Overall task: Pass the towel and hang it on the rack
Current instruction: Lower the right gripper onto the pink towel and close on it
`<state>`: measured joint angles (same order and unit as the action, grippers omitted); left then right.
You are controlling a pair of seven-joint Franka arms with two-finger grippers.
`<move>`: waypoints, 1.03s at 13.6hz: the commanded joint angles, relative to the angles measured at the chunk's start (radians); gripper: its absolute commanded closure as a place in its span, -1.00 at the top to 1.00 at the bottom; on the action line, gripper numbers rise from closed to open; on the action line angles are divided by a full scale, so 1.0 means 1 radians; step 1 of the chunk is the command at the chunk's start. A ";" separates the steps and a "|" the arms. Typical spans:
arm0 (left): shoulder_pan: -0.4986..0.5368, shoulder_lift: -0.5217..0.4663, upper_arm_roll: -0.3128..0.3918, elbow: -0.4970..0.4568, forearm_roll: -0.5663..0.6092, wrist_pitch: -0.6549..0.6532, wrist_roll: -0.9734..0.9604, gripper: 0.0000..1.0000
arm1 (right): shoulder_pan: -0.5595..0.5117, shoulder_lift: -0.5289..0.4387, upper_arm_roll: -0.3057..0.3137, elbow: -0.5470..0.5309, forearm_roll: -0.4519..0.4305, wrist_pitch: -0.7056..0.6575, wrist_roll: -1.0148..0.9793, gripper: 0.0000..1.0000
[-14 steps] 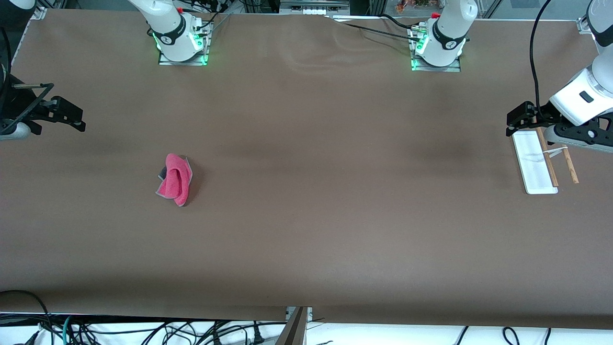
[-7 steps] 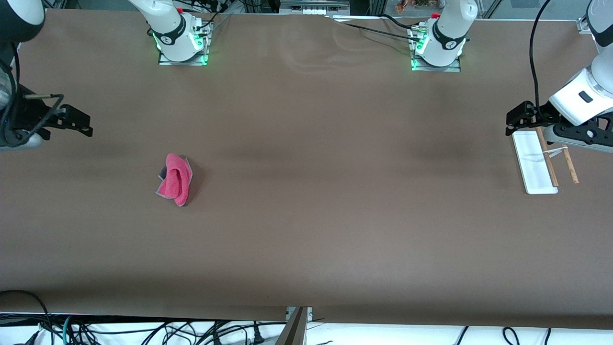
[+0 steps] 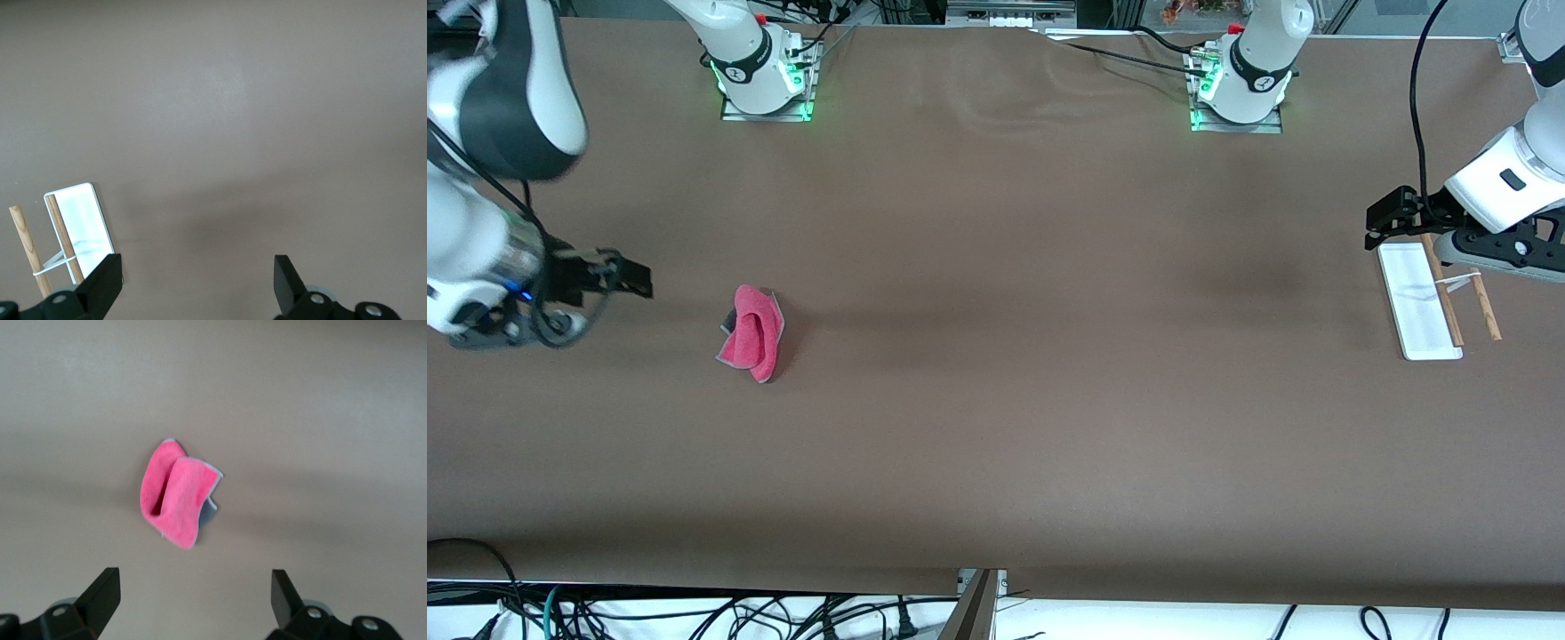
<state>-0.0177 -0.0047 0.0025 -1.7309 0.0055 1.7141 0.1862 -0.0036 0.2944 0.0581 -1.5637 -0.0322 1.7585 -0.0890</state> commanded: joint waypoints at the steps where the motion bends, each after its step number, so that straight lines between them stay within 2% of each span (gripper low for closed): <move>1: 0.001 0.002 0.007 0.014 -0.005 -0.027 0.024 1.00 | 0.002 0.089 0.002 0.007 -0.002 0.088 0.009 1.00; 3: -0.001 0.002 0.007 0.024 -0.005 -0.027 0.024 1.00 | 0.005 0.142 0.002 0.007 -0.002 0.151 0.049 1.00; 7: -0.001 0.003 0.005 0.028 -0.005 -0.031 0.026 1.00 | 0.017 0.239 0.002 0.005 -0.005 0.202 0.254 0.99; 14: 0.004 -0.006 0.013 0.037 -0.005 -0.070 0.012 1.00 | 0.020 0.327 0.002 -0.065 -0.014 0.315 0.268 0.99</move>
<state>-0.0174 -0.0051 0.0067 -1.7214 0.0051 1.6707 0.1860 0.0164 0.6212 0.0577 -1.5922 -0.0321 2.0347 0.1604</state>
